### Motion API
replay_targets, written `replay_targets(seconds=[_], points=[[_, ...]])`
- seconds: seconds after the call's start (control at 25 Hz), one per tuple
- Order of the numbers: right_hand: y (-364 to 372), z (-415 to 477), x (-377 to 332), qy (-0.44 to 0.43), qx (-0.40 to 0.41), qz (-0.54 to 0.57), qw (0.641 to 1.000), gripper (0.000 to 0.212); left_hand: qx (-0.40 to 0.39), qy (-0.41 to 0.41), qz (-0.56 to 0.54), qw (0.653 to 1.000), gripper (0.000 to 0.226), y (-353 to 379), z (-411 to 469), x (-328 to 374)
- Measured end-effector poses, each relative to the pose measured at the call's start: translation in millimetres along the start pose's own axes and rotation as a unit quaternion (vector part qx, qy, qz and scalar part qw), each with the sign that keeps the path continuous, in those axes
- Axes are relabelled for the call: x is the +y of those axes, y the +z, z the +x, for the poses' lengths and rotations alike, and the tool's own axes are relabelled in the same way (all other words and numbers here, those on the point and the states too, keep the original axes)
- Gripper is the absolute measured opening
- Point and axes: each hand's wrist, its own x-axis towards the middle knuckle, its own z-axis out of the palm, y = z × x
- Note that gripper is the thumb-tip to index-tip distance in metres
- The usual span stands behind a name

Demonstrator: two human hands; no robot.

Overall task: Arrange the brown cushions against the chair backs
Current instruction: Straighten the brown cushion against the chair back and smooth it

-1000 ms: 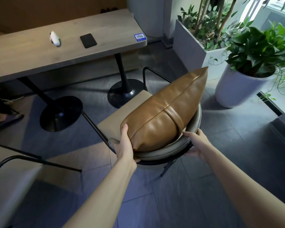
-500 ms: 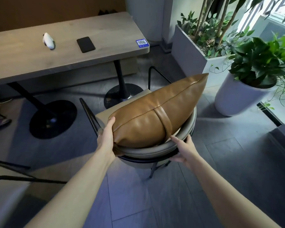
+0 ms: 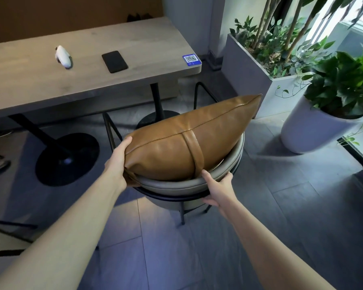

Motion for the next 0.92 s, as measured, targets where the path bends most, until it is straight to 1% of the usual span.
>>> replay_targets(seconds=[0.08,0.2,0.32,0.4,0.52,0.6,0.64,0.68,0.76,0.84,0.92], points=[[15,3,-5,-0.002,-0.002,-0.01,1.0,0.102,-0.01,-0.002,0.012,1.0,0.1,-5,10,15],[36,11,-10,0.0,0.007,-0.026,1.0,0.104,-0.032,0.006,0.029,0.999,0.083,-10,19,37],[49,19,-15,-0.004,0.01,-0.037,0.999,0.107,-0.061,0.001,0.026,0.998,0.076,-13,24,48],[50,20,-18,-0.001,0.007,-0.055,0.998,0.109,-0.071,-0.006,-0.029,0.997,0.073,-19,23,43],[40,16,-22,0.025,-0.023,-0.072,0.997,0.105,-0.025,0.019,-0.144,0.989,0.055,-28,10,14],[24,15,-24,0.03,-0.041,-0.091,0.995,0.096,-0.004,0.019,-0.169,0.985,0.044,-23,-8,-13],[14,16,-26,0.023,-0.041,-0.096,0.994,0.091,-0.013,0.005,-0.165,0.986,0.041,-16,-17,-26],[3,17,-30,0.009,-0.029,-0.098,0.995,0.085,-0.03,-0.014,-0.161,0.986,0.047,-6,-23,-38],[-18,24,-40,-0.012,0.005,-0.09,0.996,0.079,-0.074,-0.054,-0.159,0.983,0.082,18,-38,-53],[-34,34,-54,-0.022,0.021,-0.091,0.995,0.085,-0.092,-0.047,-0.18,0.978,0.11,43,-48,-59],[-42,46,-70,-0.029,0.015,-0.091,0.995,0.091,-0.086,-0.026,-0.204,0.975,0.132,59,-50,-57]])
